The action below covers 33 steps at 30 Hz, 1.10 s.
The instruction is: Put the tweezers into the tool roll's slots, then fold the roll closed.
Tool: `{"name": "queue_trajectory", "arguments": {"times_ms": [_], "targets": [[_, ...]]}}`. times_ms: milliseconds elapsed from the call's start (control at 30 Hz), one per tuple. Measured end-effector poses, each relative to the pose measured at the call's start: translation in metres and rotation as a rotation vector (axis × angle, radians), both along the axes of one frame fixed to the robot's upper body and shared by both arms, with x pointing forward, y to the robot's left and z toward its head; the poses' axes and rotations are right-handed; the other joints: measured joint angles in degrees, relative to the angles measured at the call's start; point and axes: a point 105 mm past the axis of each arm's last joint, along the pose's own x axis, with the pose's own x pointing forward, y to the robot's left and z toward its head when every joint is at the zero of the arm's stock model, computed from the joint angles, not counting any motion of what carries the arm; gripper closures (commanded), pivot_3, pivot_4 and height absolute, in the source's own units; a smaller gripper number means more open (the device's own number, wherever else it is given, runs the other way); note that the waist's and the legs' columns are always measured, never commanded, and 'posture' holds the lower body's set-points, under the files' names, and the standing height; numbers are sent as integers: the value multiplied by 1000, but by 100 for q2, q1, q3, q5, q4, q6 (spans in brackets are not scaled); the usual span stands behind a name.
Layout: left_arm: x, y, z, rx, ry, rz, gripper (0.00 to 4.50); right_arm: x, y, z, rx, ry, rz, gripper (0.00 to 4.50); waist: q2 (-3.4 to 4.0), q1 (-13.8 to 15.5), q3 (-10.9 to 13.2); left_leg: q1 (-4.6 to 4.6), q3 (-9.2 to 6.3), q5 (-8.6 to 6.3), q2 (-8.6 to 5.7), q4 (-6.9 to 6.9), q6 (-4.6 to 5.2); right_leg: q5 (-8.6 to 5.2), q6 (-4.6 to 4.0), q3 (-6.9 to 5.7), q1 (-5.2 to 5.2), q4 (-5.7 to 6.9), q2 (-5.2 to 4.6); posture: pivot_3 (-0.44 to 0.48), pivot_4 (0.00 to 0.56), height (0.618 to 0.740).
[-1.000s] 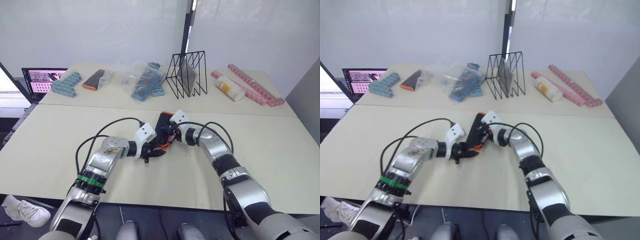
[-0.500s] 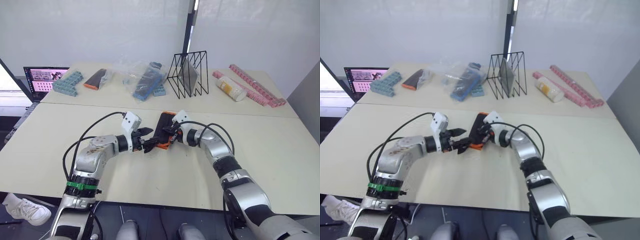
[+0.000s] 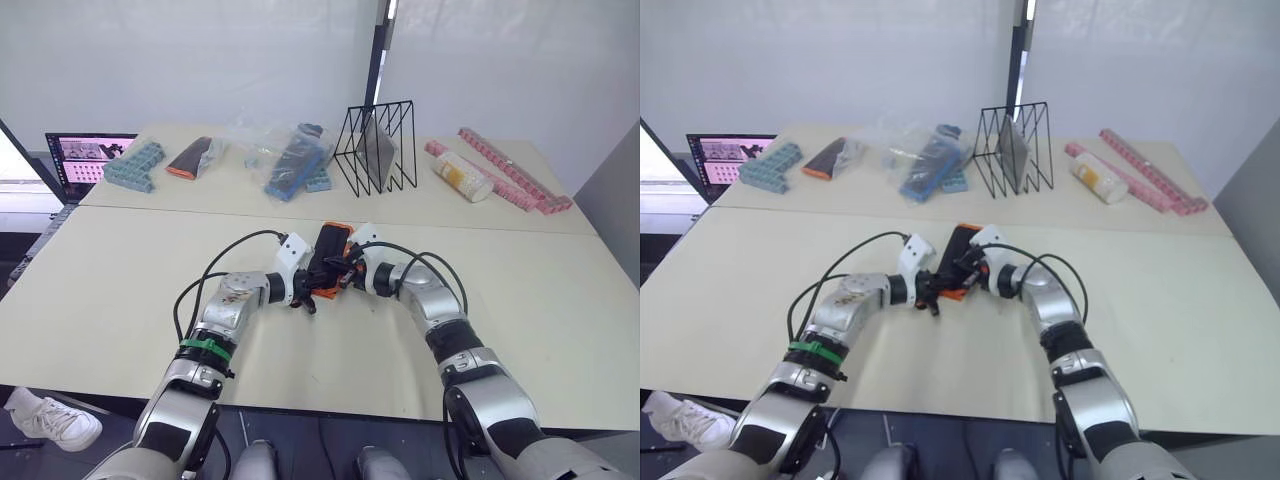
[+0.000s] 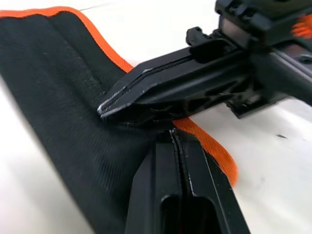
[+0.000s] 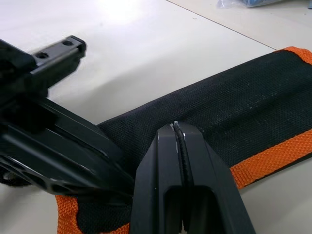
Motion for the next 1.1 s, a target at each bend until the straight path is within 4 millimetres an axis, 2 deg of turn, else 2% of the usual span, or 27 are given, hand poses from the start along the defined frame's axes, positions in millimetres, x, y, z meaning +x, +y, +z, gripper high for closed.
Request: {"name": "queue_trajectory", "arguments": {"times_ms": [267,300,333,367,400,467,533,633,967,1100], "targets": [[-3,2,-5,11,-23,0,4466,-1,1,2,49,4,-45,4500,2,-37,-1,11,11,1,5,-1,-2,0,0,9,-5,8,2,0,150,713],[-4,2,-5,9,-26,2,4466,-1,1,3,53,8,-44,4500,1,-32,-1,25,57,-1,28,1,-4,1,-3,30,-36,10,2,0,150,712],[-4,6,-4,10,-30,8,4466,-2,4,4,55,13,-39,4500,-14,34,-9,64,233,-24,107,-7,-17,13,-23,85,-139,22,4,0,150,712],[-4,9,-4,13,-34,13,4466,-3,4,4,54,14,-35,4500,-31,99,-21,91,361,-44,154,-14,-20,32,-42,155,-193,32,18,0,150,712],[-4,10,-4,14,-35,15,4466,-3,1,2,49,19,-40,4500,-47,135,-30,94,421,-50,162,-25,-17,38,-40,218,-184,45,34,0,150,712],[-5,10,-5,13,-34,16,4466,-5,-9,-1,39,20,-46,4500,-41,129,-41,81,376,-51,143,-15,-15,37,-25,219,-175,37,45,0,150,712],[-6,10,-4,13,-36,15,4466,-6,-9,0,30,12,-32,4500,-42,120,-42,67,356,-51,144,-10,-15,38,-23,206,-174,32,50,0,150,712],[-6,9,-4,19,-40,9,4466,-9,0,1,0,-20,15,4500,-42,120,-42,59,341,-51,144,-8,-14,38,-23,198,-174,31,55,0,150,712],[-7,15,-4,42,-51,15,4466,8,15,4,-39,-64,50,4500,-41,27,-42,61,323,-49,145,-8,-15,38,-24,180,-161,29,57,0,150,712],[-7,20,-7,56,-50,26,4466,15,19,1,-48,-39,29,4500,-41,-57,-43,99,306,-49,145,-11,-15,38,-24,168,-114,24,62,0,150,712]]}}
